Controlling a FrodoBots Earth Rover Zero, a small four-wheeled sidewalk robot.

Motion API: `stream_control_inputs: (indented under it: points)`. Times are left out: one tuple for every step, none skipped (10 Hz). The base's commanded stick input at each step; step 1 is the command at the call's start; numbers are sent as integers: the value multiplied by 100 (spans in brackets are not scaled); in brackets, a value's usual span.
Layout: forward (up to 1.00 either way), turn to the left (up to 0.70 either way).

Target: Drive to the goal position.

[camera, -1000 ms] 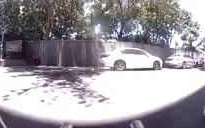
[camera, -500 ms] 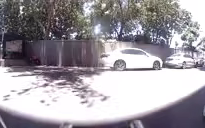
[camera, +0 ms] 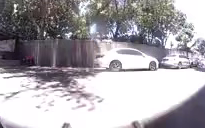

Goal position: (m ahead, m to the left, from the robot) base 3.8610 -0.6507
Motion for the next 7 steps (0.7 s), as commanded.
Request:
stream_control_inputs:
  points:
    - [45,-27]
    - [45,-27]
    - [45,-27]
    - [45,-27]
    - [45,-27]
    - [45,-27]
    - [45,-27]
